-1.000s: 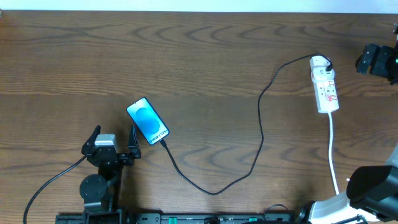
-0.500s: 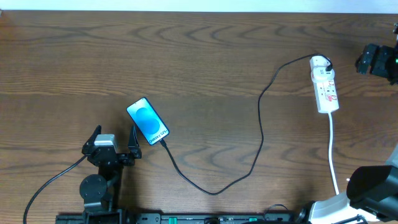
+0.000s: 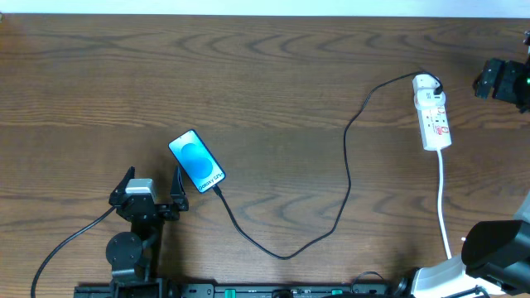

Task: Plug charger to phone and switch on socket

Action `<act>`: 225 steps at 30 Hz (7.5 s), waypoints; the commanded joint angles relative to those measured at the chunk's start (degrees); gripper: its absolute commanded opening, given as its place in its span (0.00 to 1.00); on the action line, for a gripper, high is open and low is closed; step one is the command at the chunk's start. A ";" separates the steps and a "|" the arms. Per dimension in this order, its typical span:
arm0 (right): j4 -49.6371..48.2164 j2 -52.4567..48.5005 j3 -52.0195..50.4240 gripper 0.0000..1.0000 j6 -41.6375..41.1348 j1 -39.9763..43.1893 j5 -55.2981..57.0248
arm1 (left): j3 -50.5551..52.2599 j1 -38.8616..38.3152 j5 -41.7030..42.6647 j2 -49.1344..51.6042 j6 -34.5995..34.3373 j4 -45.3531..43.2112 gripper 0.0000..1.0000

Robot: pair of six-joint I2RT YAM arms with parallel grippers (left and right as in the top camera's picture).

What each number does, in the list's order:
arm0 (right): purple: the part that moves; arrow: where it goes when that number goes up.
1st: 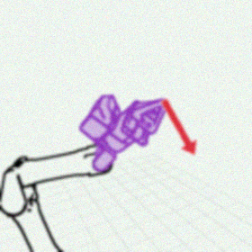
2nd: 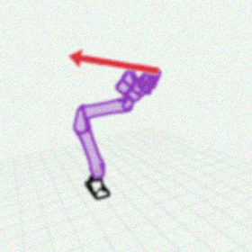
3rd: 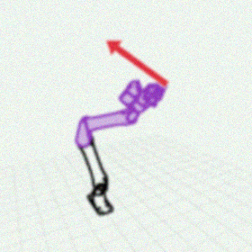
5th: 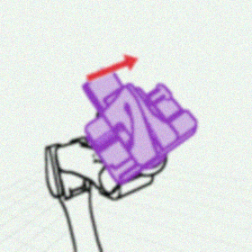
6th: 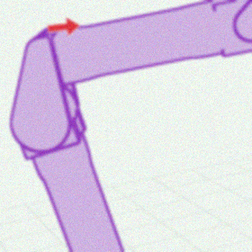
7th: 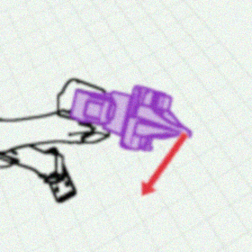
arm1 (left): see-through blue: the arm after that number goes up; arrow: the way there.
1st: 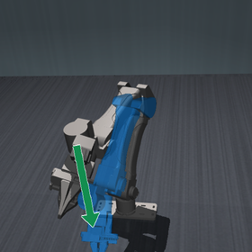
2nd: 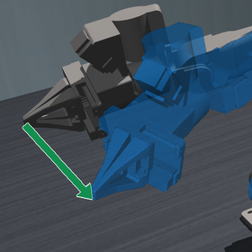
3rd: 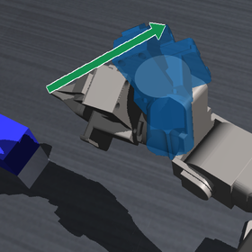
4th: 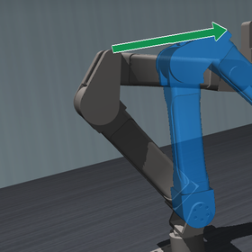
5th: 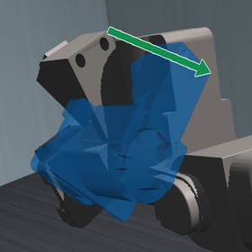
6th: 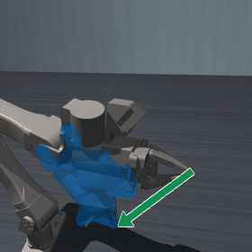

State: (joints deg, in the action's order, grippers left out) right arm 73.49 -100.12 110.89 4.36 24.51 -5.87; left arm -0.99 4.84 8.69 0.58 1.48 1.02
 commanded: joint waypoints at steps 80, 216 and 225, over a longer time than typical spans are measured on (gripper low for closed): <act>-82.84 60.57 -93.55 0.99 -1.11 -18.60 -11.58 | 0.72 0.24 2.25 -0.35 -0.46 2.19 0.91; -69.46 99.80 -110.57 0.99 -6.03 -24.61 9.35 | 0.72 0.24 2.25 -0.35 -0.48 2.19 0.91; -69.46 99.80 -110.57 0.99 -6.03 -24.61 9.35 | 0.72 0.24 2.25 -0.35 -0.46 2.19 0.91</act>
State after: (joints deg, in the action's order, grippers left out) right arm 3.84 -0.73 0.40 -0.89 0.30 3.38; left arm -1.10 4.84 9.10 0.58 1.30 1.10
